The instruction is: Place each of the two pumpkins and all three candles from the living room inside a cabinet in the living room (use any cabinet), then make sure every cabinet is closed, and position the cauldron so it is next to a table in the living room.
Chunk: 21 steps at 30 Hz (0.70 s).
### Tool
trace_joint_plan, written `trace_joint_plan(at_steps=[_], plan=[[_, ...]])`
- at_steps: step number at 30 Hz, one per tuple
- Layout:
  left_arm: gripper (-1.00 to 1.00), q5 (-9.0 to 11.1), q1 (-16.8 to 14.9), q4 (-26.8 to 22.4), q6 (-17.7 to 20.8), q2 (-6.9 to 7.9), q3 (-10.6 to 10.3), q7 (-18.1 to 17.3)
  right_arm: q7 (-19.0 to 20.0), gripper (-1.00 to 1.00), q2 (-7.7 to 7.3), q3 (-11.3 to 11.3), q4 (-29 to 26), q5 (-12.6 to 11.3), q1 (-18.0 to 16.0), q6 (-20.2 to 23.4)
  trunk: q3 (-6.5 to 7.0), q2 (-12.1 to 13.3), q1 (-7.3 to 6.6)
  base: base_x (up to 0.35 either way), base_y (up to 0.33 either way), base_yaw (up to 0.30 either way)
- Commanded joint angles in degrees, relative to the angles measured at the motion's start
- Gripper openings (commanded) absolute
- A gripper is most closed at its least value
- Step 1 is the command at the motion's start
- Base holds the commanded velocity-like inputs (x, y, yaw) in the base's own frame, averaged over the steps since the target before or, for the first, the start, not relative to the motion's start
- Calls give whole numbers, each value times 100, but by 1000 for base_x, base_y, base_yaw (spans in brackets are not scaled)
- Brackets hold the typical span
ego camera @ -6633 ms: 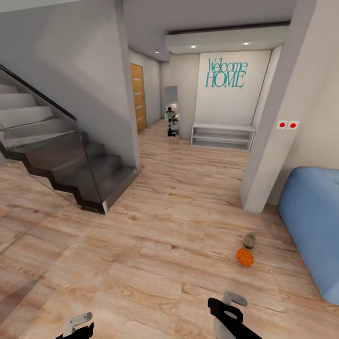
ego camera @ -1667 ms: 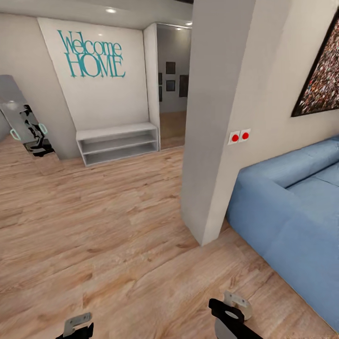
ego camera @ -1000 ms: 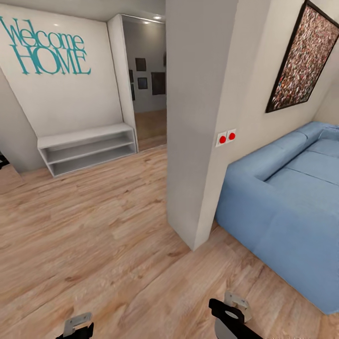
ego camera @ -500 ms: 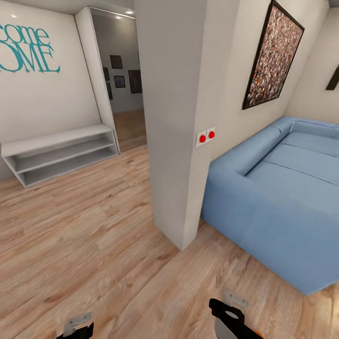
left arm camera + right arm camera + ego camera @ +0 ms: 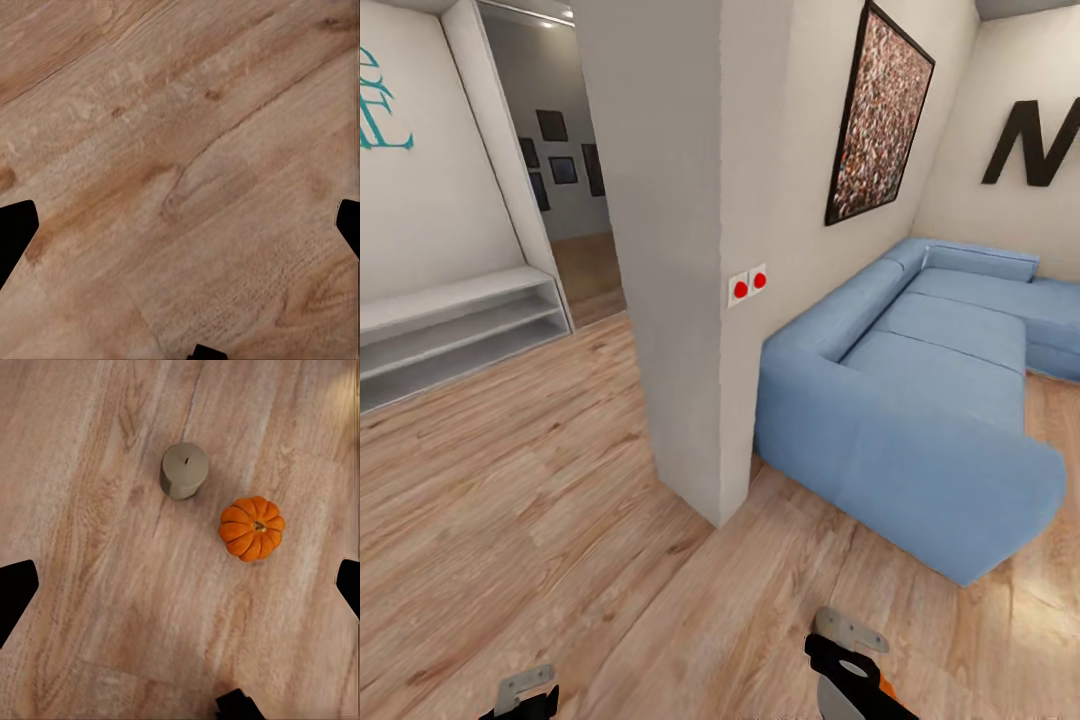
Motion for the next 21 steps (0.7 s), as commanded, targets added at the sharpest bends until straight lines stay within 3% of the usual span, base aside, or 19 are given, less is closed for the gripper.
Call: trace_joint_plan(at_steps=[1, 21], plan=[[100, 26, -1, -5, -13, 4, -49, 33, -23, 100, -1, 44, 2, -61, -7, -43, -9, -4, 0, 0, 0, -260], [100, 26, 1, -5, -12, 4, -49, 33, -38, 100, -1, 44, 2, -61, -7, -46, -81, -4, 0, 0, 0, -259]])
